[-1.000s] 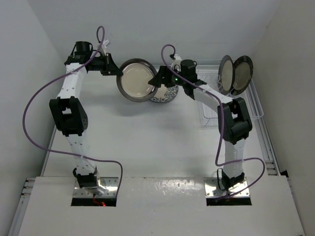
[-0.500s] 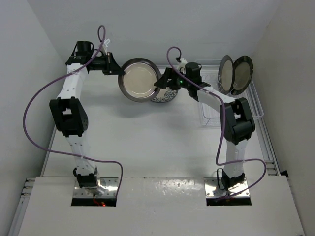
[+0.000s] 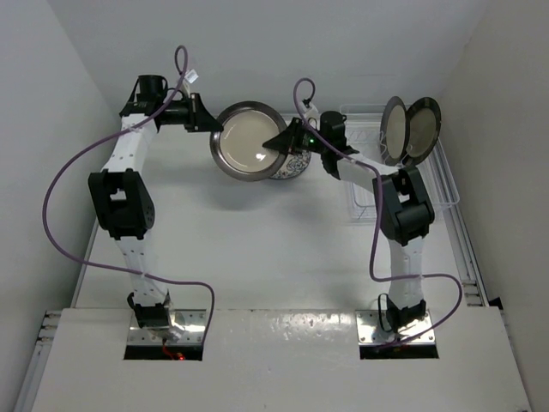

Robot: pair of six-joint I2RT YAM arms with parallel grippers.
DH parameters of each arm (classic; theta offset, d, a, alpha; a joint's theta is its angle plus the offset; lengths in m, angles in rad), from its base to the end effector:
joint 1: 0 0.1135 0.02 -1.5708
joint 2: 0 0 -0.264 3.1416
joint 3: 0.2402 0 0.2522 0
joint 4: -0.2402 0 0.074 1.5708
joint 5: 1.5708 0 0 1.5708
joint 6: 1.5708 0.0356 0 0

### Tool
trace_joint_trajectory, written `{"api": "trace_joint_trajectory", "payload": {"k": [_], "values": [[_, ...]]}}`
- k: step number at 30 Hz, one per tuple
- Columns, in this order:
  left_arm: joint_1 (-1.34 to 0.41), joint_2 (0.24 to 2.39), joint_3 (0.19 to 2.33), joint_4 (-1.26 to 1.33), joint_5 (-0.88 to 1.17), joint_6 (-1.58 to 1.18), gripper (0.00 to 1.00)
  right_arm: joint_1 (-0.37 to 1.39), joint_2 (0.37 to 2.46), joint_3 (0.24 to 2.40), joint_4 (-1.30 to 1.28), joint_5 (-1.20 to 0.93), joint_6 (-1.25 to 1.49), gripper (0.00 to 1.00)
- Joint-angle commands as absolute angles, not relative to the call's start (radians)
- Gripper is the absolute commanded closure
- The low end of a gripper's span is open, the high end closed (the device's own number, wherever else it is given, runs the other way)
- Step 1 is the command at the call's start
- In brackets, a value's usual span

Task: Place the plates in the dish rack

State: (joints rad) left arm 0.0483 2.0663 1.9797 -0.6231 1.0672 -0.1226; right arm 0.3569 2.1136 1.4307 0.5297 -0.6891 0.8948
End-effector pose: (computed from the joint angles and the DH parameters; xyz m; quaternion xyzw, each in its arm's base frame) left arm 0.4649 -0.0087 0.3249 0.1447 0.7977 -0.4752 0.3419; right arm 0.4461 0.1905 0.2160 -0.0221 0.7473 0.5667 0.3463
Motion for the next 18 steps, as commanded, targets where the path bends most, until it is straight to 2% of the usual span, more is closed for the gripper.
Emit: {"api": "trace_joint_trajectory", "payload": {"k": [1, 5, 6, 8, 9, 12, 16, 18], "values": [[0.034, 1.97, 1.99, -0.563, 1.163, -0.212, 1.0, 0.362, 2.044, 1.425, 0.69, -0.661, 0.934, 1.0], [0.034, 1.979, 1.98, -0.563, 1.077, -0.212, 0.5, 0.345, 1.981, 1.378, 0.68, -0.621, 0.916, 1.0], [0.034, 1.979, 1.98, -0.563, 1.056, -0.201, 0.31, 0.33, 1.939, 1.361, 0.677, -0.611, 0.911, 1.0], [0.034, 1.989, 2.015, -0.624, 1.004, -0.154, 0.1, 0.321, 1.91, 1.333, 0.66, -0.562, 0.896, 1.0], [0.034, 2.0, 2.032, -0.65, 0.909, -0.134, 0.01, 0.308, 1.861, 1.327, 0.635, -0.543, 0.876, 1.0], [0.034, 2.025, 2.103, -0.741, 0.694, -0.054, 0.01, 0.276, 1.791, 1.304, 0.588, -0.479, 0.83, 1.0], [0.043, 2.034, 2.135, -0.772, 0.516, -0.044, 0.01, 0.238, 1.711, 1.286, 0.552, -0.413, 0.805, 1.0], [0.052, 2.034, 2.135, -0.782, 0.46, -0.031, 0.01, 0.204, 1.687, 1.302, 0.462, -0.312, 0.746, 1.0]]}}
